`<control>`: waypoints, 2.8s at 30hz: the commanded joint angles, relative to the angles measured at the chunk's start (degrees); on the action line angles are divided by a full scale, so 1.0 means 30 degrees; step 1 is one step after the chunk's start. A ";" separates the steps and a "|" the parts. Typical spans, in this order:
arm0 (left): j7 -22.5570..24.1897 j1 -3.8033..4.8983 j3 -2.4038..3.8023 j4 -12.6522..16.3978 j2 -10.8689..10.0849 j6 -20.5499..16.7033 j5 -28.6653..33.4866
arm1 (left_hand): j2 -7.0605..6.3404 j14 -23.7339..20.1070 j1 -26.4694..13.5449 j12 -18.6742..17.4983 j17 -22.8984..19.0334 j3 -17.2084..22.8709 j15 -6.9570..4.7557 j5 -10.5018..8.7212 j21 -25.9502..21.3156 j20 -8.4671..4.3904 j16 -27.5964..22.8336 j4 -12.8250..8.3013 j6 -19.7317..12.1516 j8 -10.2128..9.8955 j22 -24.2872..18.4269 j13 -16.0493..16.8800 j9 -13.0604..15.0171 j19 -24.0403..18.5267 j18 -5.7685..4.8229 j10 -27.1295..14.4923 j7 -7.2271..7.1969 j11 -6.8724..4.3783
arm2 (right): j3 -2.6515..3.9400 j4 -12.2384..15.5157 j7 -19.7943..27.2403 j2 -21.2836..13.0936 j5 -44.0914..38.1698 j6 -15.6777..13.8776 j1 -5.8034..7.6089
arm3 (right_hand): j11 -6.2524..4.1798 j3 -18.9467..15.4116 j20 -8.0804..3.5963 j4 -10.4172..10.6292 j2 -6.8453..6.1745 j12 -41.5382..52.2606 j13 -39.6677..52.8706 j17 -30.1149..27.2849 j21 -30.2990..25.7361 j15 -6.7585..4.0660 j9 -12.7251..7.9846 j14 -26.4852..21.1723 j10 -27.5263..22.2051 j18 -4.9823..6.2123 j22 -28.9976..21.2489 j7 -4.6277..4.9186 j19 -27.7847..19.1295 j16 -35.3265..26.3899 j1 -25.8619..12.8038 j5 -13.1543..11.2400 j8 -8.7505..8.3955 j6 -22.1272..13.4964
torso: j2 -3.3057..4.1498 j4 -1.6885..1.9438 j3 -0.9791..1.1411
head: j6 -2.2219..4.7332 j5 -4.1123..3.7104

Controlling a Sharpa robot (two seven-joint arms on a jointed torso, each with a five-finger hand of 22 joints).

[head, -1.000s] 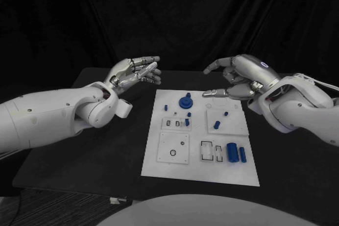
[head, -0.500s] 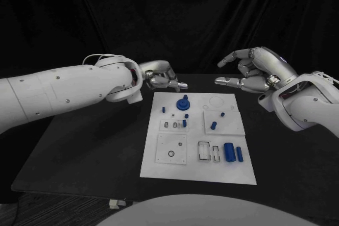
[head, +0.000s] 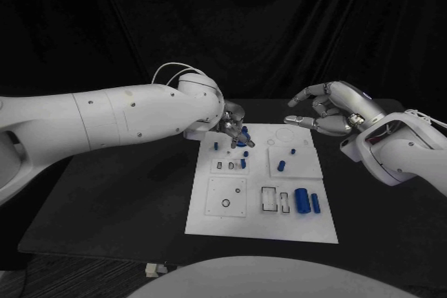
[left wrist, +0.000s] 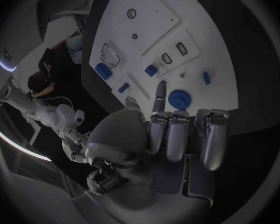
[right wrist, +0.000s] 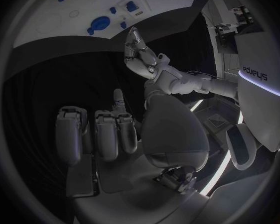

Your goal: Assemble the parts on the task board

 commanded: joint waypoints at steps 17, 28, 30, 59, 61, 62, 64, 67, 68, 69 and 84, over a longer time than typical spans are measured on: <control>-0.3449 -0.0033 0.0023 -0.1216 0.1708 0.2449 -0.0180 | 0.0013 0.2016 -0.0480 0.0046 0.5018 0.0312 -0.0656 0.0378 -0.0019 -0.0637 0.0051 -0.0034 0.1557 0.0418 0.4224 0.4993 0.1068 0.1365 -0.0355 0.2016 -0.0620 -0.0708 | 0.0016 -0.0079 -0.1737 0.0083 -0.0186 0.1431 -0.0302 | 0.0200 0.0102 0.0145 -0.0001 0.0350 0.0067 0.5033 0.5031 -0.0229 0.0195 -0.0093 0.1968 0.1954 -0.0080 0.4346 0.0020 0.0909 0.0057 0.0144 0.0503 0.0060 0.0181 | -0.0056 0.0041 -0.0013 | -0.0004 -0.0024; -0.3738 -0.0249 0.0020 -0.1277 0.2125 0.2204 0.0406 | 0.0058 0.2016 -0.1205 0.0046 0.5018 0.0233 -0.0747 -0.0438 -0.0040 -0.0758 0.0051 0.0026 0.1531 0.0150 0.4213 0.4993 0.1416 0.1357 -0.0352 0.2016 -0.0637 -0.0763 | 0.0016 -0.0080 -0.1962 0.0084 -0.0298 0.1562 -0.0355 | 0.0204 0.0098 0.0148 -0.0001 0.0351 0.0067 0.5033 0.5031 -0.0239 0.0199 -0.0100 0.1968 0.1954 -0.0078 0.4342 0.0024 0.0904 0.0057 0.0149 0.0522 0.0053 0.0179 | -0.0086 0.0067 -0.0002 | -0.0004 0.0045; -0.3743 -0.0313 0.0020 -0.1305 0.2179 0.2171 0.0424 | 0.0061 0.2016 -0.1217 0.0046 0.5018 0.0233 -0.0748 -0.0450 -0.0037 -0.0759 0.0051 0.0024 0.1527 0.0142 0.4223 0.4993 0.1421 0.1365 -0.0355 0.2016 -0.0636 -0.0763 | 0.0016 -0.0090 -0.1984 0.0095 -0.0309 0.1581 -0.0359 | 0.0204 0.0098 0.0148 -0.0001 0.0351 0.0067 0.5033 0.5031 -0.0239 0.0199 -0.0100 0.1968 0.1954 -0.0078 0.4342 0.0024 0.0904 0.0057 0.0149 0.0522 0.0053 0.0179 | -0.0092 0.0073 -0.0013 | -0.0004 0.0087; -0.3650 -0.1306 0.0018 -0.1749 0.2491 0.1248 0.0454 | -0.0024 0.2016 -0.0596 0.0046 0.5018 0.0753 -0.0735 0.0356 -0.0152 -0.0761 0.0051 -0.0265 0.1339 -0.0381 0.4004 0.4993 0.1702 0.1187 -0.0297 0.2016 -0.0580 -0.0729 | 0.0016 -0.0198 -0.2062 0.0157 -0.0440 0.1735 -0.0469 | 0.0228 0.0097 0.0159 -0.0015 0.0362 0.0067 0.5033 0.5031 -0.0294 0.0214 -0.0119 0.1968 0.1954 -0.0063 0.4322 0.0031 0.0874 0.0057 0.0191 0.0583 0.0033 0.0177 | -0.0116 0.0069 -0.0022 | -0.0004 0.0042; -0.3630 -0.1337 0.0018 -0.1834 0.2513 0.1226 0.0454 | -0.0021 0.2016 -0.0523 0.0046 0.5018 0.0831 -0.0731 0.0500 -0.0203 -0.0759 0.0051 -0.0266 0.1325 -0.0447 0.3896 0.4993 0.1741 0.1098 -0.0269 0.2016 -0.0572 -0.0725 | 0.0016 -0.0211 -0.2076 0.0161 -0.0442 0.1744 -0.0471 | 0.0228 0.0097 0.0159 -0.0015 0.0362 0.0067 0.5033 0.5031 -0.0294 0.0214 -0.0119 0.1968 0.1954 -0.0063 0.4322 0.0031 0.0874 0.0057 0.0191 0.0583 0.0033 0.0177 | -0.0109 0.0062 -0.0018 | -0.0004 0.0070; -0.3619 -0.1362 0.0018 -0.1892 0.2530 0.1212 0.0454 | -0.0025 0.2016 -0.0487 0.0046 0.5018 0.0867 -0.0730 0.0565 -0.0213 -0.0759 0.0051 -0.0268 0.1316 -0.0481 0.3879 0.4993 0.1760 0.1084 -0.0264 0.2016 -0.0568 -0.0723 | 0.0015 -0.0215 -0.2084 0.0161 -0.0442 0.1747 -0.0474 | 0.0228 0.0097 0.0159 -0.0015 0.0362 0.0067 0.5033 0.5031 -0.0294 0.0214 -0.0119 0.1968 0.1954 -0.0063 0.4322 0.0031 0.0874 0.0057 0.0191 0.0583 0.0033 0.0177 | -0.0105 0.0063 -0.0020 | -0.0004 0.0066; -0.3596 -0.1417 0.0018 -0.1980 0.2558 0.1179 0.0454 | -0.0031 0.2016 -0.0458 0.0046 0.5018 0.0895 -0.0730 0.0619 -0.0229 -0.0757 0.0051 -0.0271 0.1310 -0.0507 0.3847 0.4993 0.1775 0.1057 -0.0256 0.2016 -0.0566 -0.0721 | 0.0015 -0.0217 -0.2096 0.0159 -0.0444 0.1761 -0.0479 | 0.0239 0.0099 0.0163 -0.0020 0.0370 0.0067 0.5033 0.5031 -0.0329 0.0220 -0.0126 0.1968 0.1954 -0.0053 0.4310 0.0033 0.0855 0.0057 0.0211 0.0602 0.0027 0.0178 | -0.0098 0.0069 -0.0023 | -0.0004 0.0065; -0.3553 -0.1505 0.0018 -0.2083 0.2601 0.1146 0.0454 | -0.0036 0.2016 -0.0415 0.0046 0.5018 0.0939 -0.0728 0.0706 -0.0243 -0.0755 0.0051 -0.0274 0.1301 -0.0546 0.3821 0.4993 0.1798 0.1035 -0.0249 0.2016 -0.0562 -0.0719 | 0.0014 -0.0213 -0.2114 0.0157 -0.0446 0.1777 -0.0485 | 0.0239 0.0099 0.0163 -0.0020 0.0370 0.0067 0.5033 0.5031 -0.0329 0.0220 -0.0126 0.1968 0.1954 -0.0053 0.4310 0.0033 0.0855 0.0057 0.0211 0.0602 0.0027 0.0178 | -0.0096 0.0074 -0.0028 | -0.0004 0.0037; -0.3534 -0.1526 0.0018 -0.2108 0.2615 0.1133 0.0454 | -0.0036 0.2016 -0.0415 0.0046 0.5018 0.0939 -0.0728 0.0706 -0.0243 -0.0755 0.0051 -0.0274 0.1301 -0.0546 0.3821 0.4993 0.1798 0.1035 -0.0249 0.2016 -0.0562 -0.0719 | 0.0014 -0.0210 -0.2120 0.0154 -0.0447 0.1782 -0.0487 | 0.0239 0.0099 0.0163 -0.0020 0.0370 0.0067 0.5033 0.5031 -0.0329 0.0220 -0.0126 0.1968 0.1954 -0.0053 0.4310 0.0033 0.0855 0.0057 0.0211 0.0602 0.0027 0.0178 | -0.0104 0.0079 -0.0026 | -0.0004 0.0025; -0.3498 -0.1547 0.0018 -0.2137 0.2633 0.1111 0.0454 | -0.0033 0.2016 -0.0382 0.0046 0.5018 0.0975 -0.0727 0.0766 -0.0260 -0.0754 0.0051 -0.0276 0.1293 -0.0576 0.3789 0.4993 0.1815 0.1008 -0.0240 0.2016 -0.0559 -0.0717 | 0.0014 -0.0208 -0.2126 0.0152 -0.0449 0.1788 -0.0490 | 0.0246 0.0101 0.0167 -0.0024 0.0375 0.0067 0.5033 0.5031 -0.0364 0.0226 -0.0130 0.1968 0.1954 -0.0044 0.4297 0.0035 0.0836 0.0057 0.0229 0.0615 0.0023 0.0181 | -0.0109 0.0083 -0.0025 | -0.0004 0.0017; -0.3170 -0.1642 0.0018 -0.2387 0.2935 0.1037 0.0454 | -0.0141 0.2016 0.0051 0.0046 0.5018 0.1318 -0.0730 0.1307 -0.0302 -0.0752 0.0051 -0.0445 0.1339 -0.0780 0.3747 0.4993 0.1995 0.0971 -0.0227 0.2016 -0.0581 -0.0722 | 0.0014 -0.0262 -0.2233 0.0193 -0.0462 0.1886 -0.0513 | 0.0263 0.0105 0.0175 -0.0031 0.0388 0.0067 0.5033 0.5031 -0.0465 0.0236 -0.0138 0.1968 0.1954 -0.0017 0.4260 0.0039 0.0782 0.0057 0.0261 0.0632 0.0018 0.0191 | -0.0121 0.0072 -0.0020 | -0.0004 0.0051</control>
